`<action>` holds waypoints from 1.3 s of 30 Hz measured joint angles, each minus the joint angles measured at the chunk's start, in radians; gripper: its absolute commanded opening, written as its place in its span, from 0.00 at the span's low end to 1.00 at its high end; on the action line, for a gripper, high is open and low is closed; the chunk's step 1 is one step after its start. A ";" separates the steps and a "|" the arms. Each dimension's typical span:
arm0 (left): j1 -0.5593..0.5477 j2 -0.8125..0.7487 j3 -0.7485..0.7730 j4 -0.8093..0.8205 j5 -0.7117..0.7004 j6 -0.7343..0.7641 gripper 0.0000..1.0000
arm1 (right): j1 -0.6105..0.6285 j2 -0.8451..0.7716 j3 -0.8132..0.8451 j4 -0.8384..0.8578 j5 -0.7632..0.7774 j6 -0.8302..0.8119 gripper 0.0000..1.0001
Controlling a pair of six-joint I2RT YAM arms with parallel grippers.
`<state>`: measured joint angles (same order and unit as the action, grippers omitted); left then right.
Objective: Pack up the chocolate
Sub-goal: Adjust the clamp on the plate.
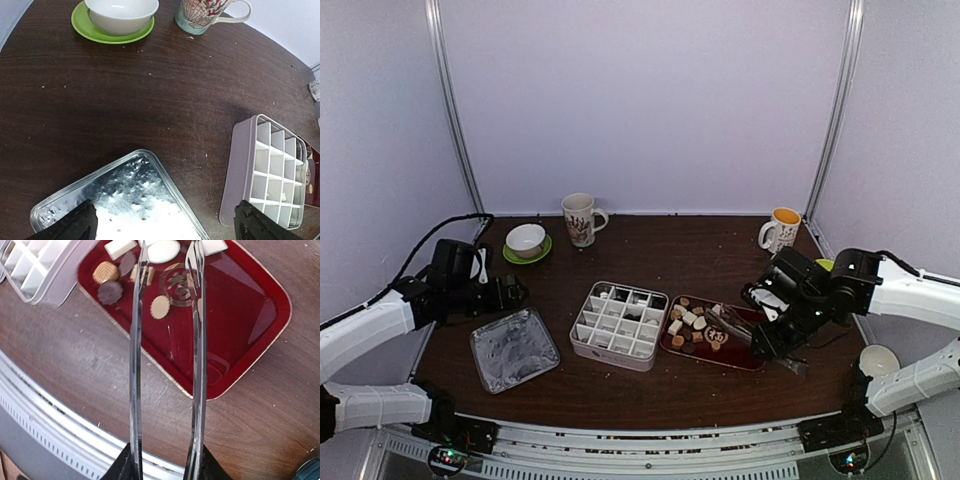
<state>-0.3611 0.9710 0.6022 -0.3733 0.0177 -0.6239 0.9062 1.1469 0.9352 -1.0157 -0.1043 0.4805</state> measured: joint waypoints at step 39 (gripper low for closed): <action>0.000 -0.043 0.000 0.004 -0.067 0.000 0.98 | -0.027 0.031 -0.369 0.418 0.271 0.225 0.49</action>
<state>-0.3611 0.9276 0.6018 -0.3691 -0.0490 -0.6235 0.8791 1.1778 0.5663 -0.5980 0.1665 0.7052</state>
